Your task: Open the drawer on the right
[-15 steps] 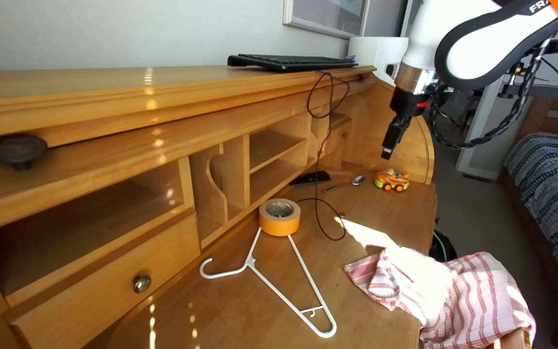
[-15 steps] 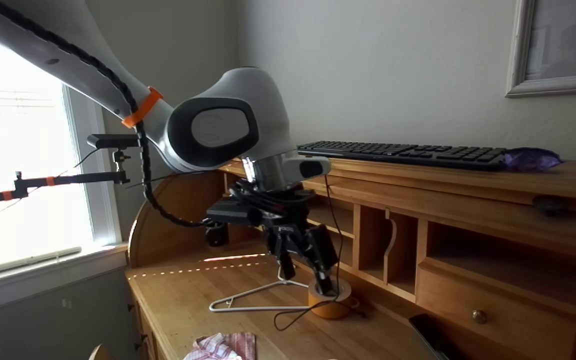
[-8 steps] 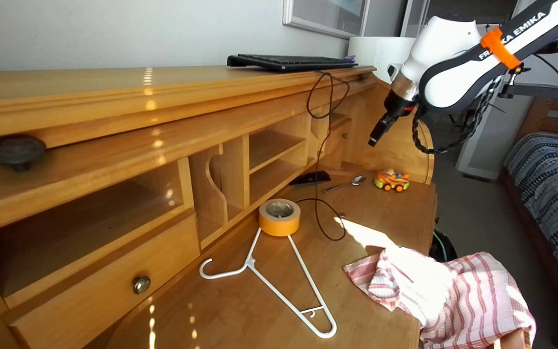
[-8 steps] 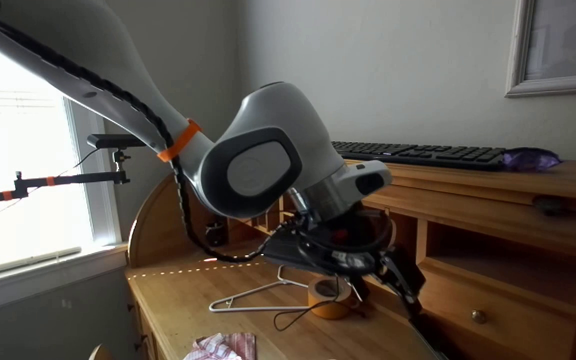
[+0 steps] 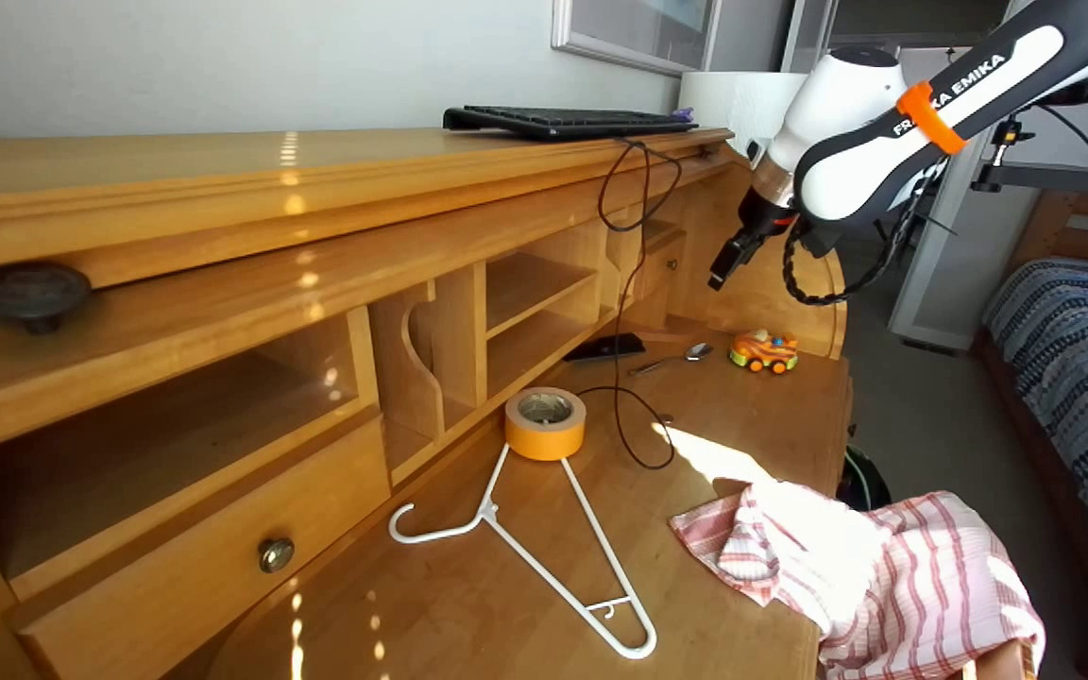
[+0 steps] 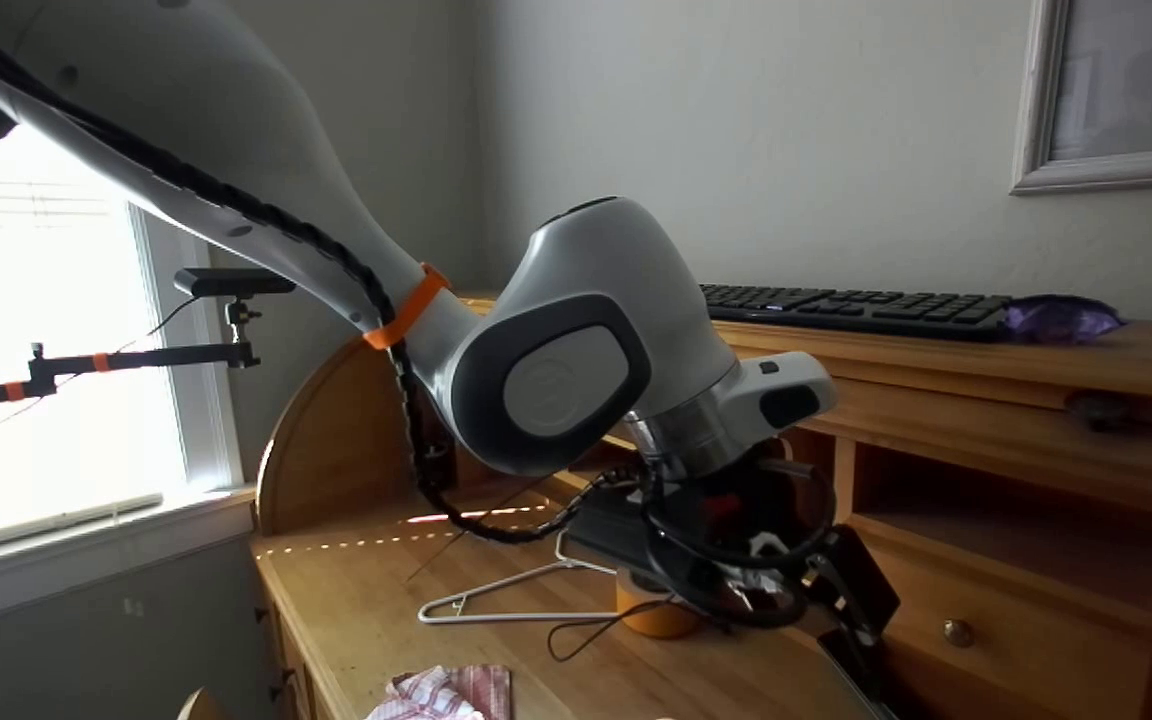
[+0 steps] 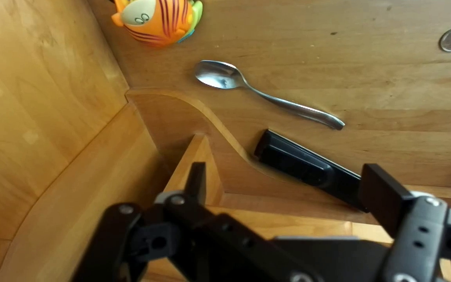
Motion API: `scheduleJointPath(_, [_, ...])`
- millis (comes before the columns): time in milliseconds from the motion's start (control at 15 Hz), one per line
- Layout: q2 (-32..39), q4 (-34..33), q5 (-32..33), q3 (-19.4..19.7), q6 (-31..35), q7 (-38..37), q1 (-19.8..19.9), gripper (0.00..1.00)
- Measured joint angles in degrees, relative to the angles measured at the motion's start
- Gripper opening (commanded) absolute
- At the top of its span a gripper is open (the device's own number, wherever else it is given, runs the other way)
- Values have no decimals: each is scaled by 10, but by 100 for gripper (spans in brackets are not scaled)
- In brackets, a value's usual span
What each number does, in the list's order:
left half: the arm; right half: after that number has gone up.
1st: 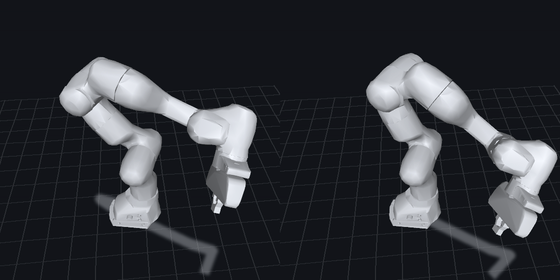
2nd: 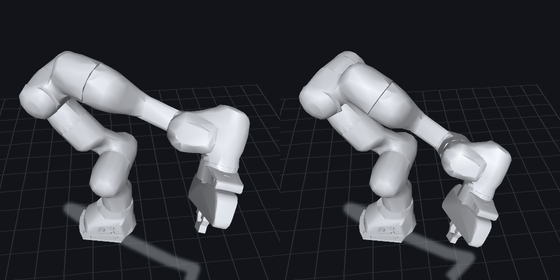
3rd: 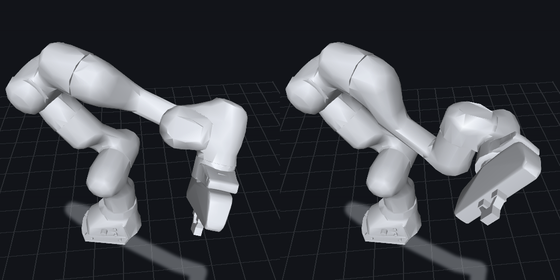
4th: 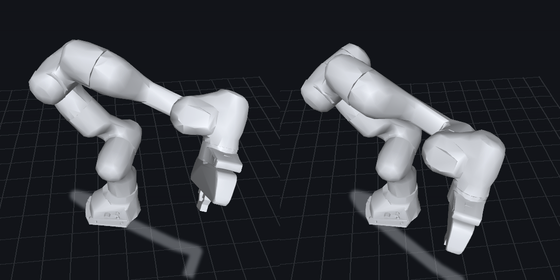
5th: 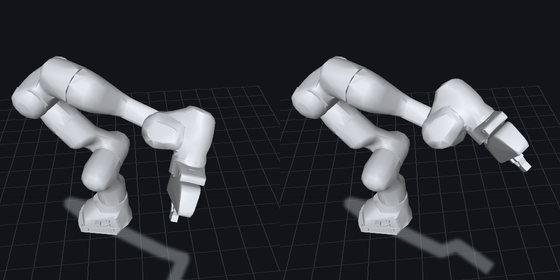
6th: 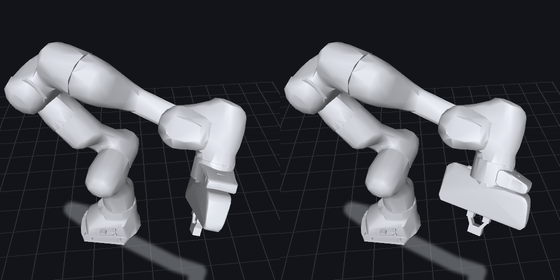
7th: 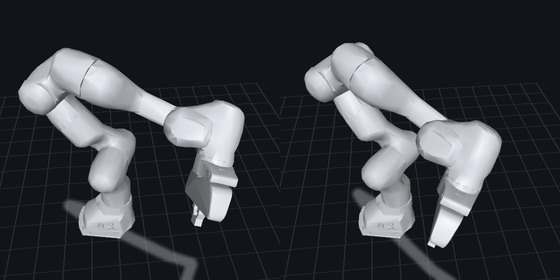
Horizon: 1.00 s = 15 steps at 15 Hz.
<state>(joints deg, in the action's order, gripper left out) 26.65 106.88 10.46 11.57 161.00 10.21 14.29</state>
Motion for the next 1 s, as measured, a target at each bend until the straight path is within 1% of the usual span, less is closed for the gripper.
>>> scheduleJointPath(200, [5,-12,-7,-2,9,2,6,100])
scheduleJointPath(467, [29,-49,-43,-35,25,41,47,100])
scheduleJointPath(667, [59,-80,-76,-77,44,77,89,100])
scheduleJointPath(1000, [113,-141,-115,-178,53,175,178,100])
